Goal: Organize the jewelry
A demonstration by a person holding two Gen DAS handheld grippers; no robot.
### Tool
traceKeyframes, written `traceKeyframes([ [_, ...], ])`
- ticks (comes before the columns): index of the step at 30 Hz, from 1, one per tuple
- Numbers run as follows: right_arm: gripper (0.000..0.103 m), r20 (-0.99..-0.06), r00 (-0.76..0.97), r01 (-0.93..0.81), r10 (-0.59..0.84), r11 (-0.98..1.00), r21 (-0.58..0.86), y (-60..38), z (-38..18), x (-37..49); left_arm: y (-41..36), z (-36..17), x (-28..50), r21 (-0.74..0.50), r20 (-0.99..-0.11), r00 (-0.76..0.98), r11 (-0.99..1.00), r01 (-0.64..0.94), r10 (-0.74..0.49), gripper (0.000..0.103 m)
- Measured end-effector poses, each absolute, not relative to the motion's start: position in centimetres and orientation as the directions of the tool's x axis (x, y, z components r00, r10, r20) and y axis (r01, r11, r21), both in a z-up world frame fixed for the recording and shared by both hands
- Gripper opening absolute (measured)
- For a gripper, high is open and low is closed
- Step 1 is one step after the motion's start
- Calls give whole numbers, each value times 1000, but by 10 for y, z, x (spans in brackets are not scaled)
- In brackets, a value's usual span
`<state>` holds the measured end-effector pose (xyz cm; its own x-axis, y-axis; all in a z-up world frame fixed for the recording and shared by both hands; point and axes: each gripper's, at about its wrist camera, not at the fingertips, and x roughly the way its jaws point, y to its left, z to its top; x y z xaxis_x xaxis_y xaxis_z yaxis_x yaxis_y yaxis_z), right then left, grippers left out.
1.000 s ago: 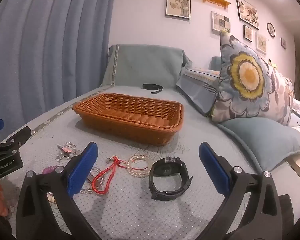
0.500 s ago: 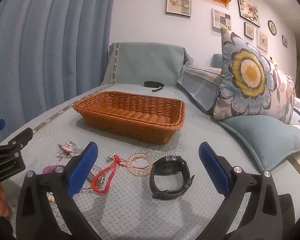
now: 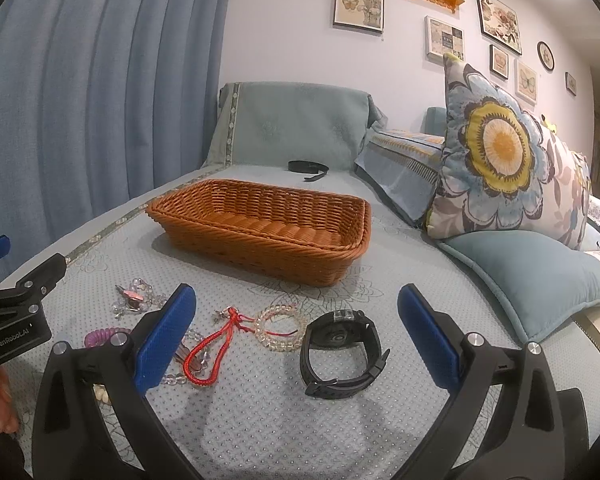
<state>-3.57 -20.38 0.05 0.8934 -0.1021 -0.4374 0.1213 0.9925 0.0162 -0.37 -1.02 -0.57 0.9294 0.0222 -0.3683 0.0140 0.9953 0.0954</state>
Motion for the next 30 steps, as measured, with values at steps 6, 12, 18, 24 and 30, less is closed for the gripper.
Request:
traceKeyframes([
  [6,96,-439,892,120,-104,993,9,-202,1,-36,-11,-6,-4,96,-369,929,995,15,22,95],
  [12,96,-439,892,120,-104,993,8,-202,1,-36,-11,-8,-8,92,-371,928,996,15,21,95],
  [18,96,-440,892,119,-103,993,7,-201,1,-36,-12,-7,-5,92,-374,927,996,16,19,95],
  [24,96,-441,891,120,-106,993,3,-201,1,-35,-11,-6,-3,92,-378,926,996,18,18,95],
  [30,96,-440,891,120,-107,993,2,-201,1,-36,-10,-6,-2,93,-380,925,995,22,15,95],
])
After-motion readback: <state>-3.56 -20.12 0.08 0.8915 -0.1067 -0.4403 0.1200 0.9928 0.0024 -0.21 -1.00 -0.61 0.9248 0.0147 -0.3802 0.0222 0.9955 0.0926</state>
